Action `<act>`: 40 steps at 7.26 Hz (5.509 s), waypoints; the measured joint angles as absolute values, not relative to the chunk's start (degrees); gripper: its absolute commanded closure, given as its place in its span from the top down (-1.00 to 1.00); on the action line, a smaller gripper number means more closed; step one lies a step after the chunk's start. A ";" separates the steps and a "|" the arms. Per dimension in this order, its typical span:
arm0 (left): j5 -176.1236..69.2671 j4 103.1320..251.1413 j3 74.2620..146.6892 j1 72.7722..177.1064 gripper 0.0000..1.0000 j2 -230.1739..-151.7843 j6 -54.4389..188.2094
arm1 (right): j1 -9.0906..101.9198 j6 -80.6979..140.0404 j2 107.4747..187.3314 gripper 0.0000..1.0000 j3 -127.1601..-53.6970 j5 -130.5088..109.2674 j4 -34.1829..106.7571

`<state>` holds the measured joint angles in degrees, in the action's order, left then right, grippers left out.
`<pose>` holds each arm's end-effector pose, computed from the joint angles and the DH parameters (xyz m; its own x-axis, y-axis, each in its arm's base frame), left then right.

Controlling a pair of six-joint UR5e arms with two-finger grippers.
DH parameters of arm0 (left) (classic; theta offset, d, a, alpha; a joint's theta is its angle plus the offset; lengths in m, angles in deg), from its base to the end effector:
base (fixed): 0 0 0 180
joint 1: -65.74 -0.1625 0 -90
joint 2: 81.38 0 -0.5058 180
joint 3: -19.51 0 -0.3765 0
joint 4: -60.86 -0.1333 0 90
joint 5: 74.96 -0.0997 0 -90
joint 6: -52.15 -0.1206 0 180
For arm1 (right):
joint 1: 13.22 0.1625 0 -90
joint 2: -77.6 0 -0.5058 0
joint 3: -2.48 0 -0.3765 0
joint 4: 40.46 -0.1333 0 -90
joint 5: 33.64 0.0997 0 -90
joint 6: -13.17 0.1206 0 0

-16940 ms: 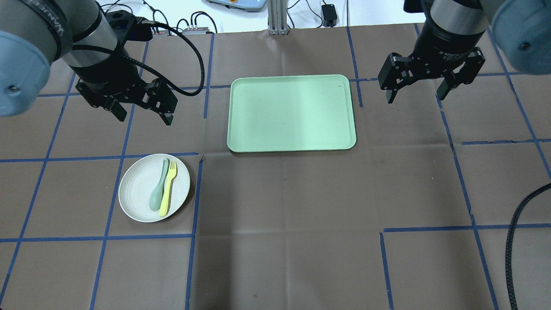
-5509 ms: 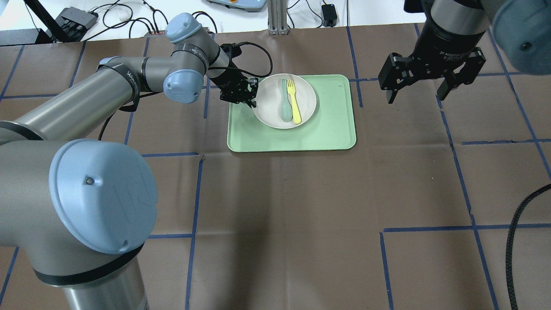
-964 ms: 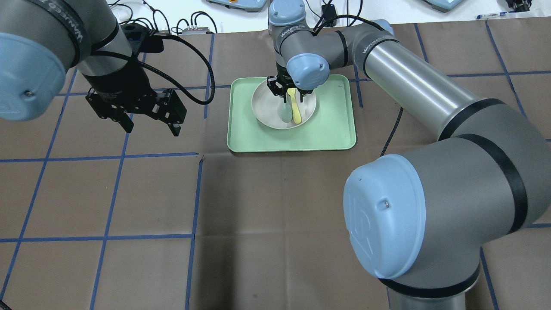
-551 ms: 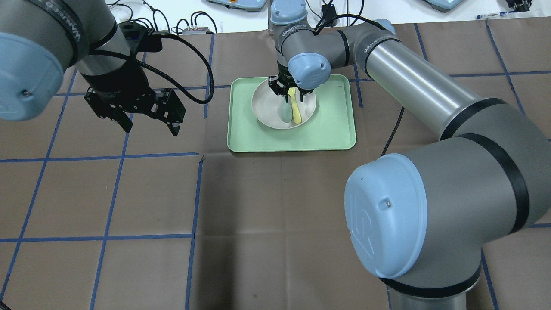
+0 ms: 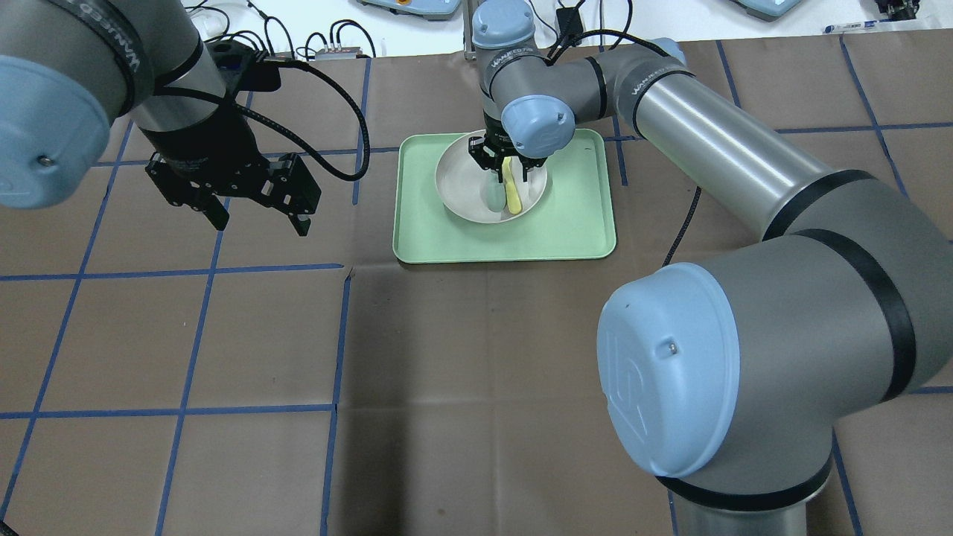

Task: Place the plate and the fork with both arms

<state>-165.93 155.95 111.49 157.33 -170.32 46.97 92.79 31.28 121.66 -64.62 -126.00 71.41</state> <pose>-0.1438 -0.4498 0.5318 -0.9928 0.1191 -0.0073 0.1177 0.9874 0.1058 0.3460 -0.7405 0.2444 -0.9983 0.0360 0.0455 0.0364 0.9993 0.0066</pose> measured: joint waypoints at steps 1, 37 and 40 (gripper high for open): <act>-165.93 155.98 111.52 157.30 1.00 -170.31 46.97 | 92.82 31.28 121.46 -0.05 -64.63 -125.96 71.39; -165.76 155.75 111.70 156.41 1.00 -170.56 47.08 | 83.74 26.81 126.61 1.00 -70.51 -125.83 67.32; -165.67 155.69 111.70 156.42 1.00 -170.59 47.14 | 82.30 20.72 134.79 1.00 -72.09 -125.80 60.31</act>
<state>-165.67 155.69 111.70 156.42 -170.59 47.14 82.30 20.72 134.79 -72.09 -125.80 60.31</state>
